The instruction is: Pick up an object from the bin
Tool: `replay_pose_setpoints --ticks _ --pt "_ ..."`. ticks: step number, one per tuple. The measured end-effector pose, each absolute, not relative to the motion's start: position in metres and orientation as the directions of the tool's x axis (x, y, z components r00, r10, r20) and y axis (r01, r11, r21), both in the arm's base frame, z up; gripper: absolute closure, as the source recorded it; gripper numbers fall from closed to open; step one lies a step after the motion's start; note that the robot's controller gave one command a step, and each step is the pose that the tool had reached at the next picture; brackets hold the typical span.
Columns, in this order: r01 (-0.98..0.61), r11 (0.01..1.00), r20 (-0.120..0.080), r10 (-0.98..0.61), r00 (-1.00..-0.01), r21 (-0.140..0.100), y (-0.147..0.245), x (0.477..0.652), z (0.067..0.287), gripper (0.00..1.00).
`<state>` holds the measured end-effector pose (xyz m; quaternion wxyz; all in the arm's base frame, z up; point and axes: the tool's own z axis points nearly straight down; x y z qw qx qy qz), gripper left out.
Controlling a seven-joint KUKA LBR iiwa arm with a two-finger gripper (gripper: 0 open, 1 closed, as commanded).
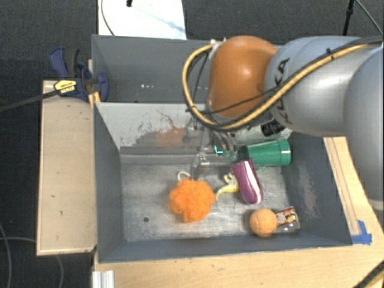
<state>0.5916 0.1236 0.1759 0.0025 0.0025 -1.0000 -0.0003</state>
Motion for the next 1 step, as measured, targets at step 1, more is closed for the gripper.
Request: replay_pose_setpoints --ticks 1 --pt "-0.002 1.000 -0.003 -0.002 -1.000 0.002 0.1229 0.5933 0.1809 0.00"
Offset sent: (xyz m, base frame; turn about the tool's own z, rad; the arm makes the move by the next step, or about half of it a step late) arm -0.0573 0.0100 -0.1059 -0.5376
